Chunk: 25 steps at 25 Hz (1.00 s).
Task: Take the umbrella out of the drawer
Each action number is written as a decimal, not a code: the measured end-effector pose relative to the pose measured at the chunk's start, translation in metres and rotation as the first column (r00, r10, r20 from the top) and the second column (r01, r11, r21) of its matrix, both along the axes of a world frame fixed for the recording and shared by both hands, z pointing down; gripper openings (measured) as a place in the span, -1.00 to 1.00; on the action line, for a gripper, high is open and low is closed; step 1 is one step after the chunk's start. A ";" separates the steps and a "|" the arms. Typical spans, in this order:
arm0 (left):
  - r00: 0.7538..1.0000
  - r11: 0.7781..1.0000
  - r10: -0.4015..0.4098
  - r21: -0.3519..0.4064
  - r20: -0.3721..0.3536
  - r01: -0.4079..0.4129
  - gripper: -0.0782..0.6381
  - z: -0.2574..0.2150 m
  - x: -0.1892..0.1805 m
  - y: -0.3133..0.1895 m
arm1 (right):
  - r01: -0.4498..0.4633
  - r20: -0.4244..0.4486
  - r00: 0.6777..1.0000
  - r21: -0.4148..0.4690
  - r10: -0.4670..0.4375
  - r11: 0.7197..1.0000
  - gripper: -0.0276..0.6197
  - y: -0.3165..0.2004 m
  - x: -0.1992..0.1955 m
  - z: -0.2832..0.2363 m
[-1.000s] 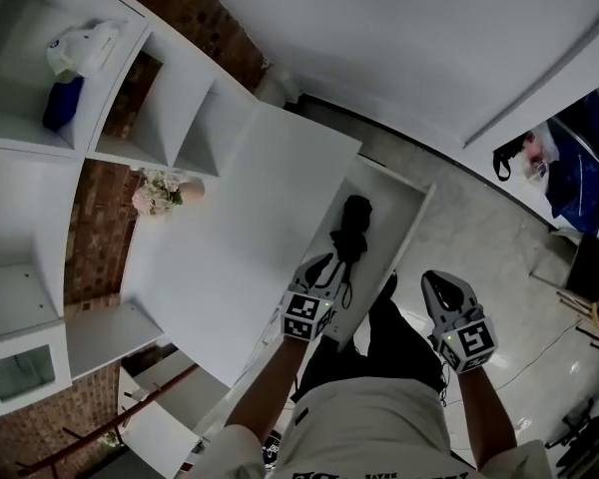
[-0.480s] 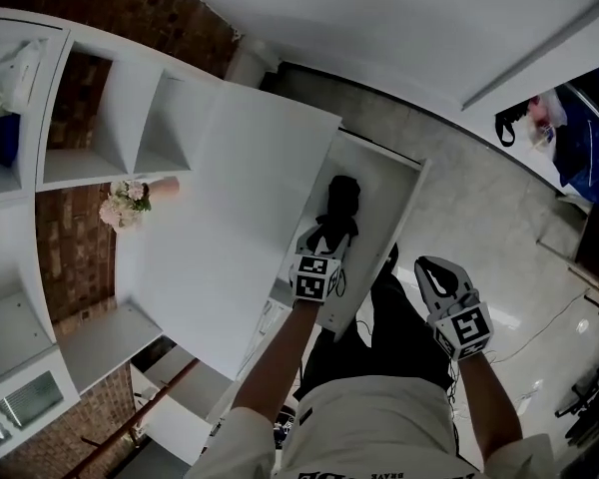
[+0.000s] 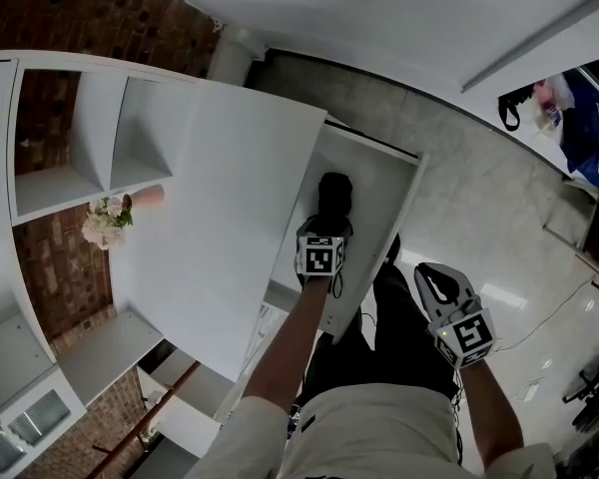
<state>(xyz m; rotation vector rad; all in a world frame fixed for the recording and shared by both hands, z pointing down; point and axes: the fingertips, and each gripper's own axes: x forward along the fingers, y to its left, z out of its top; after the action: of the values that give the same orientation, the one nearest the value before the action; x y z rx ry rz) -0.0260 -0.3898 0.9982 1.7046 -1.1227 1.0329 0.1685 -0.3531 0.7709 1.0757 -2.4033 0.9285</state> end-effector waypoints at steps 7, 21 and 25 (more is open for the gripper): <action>0.999 0.999 -0.022 -0.047 0.040 0.024 0.18 0.036 -0.005 -0.001 | -0.017 0.005 1.000 -0.037 0.017 0.999 -0.81 0.004 0.008 0.015; 0.999 0.997 -0.021 -0.077 -0.025 0.019 -0.14 0.033 -0.009 0.004 | 0.003 0.009 1.000 -0.026 -0.002 1.000 -0.81 0.005 0.006 0.014; 0.997 0.997 0.063 -0.034 -0.033 -0.065 -0.15 0.012 -0.001 0.012 | 0.010 0.010 1.000 -0.006 -0.010 1.000 -0.81 0.002 0.004 0.003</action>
<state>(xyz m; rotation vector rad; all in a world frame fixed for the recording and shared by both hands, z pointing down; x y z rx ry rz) -0.0271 -0.3778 1.0101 1.7332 -1.0300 1.0552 0.1728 -0.3511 0.7738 1.0579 -2.4103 0.9391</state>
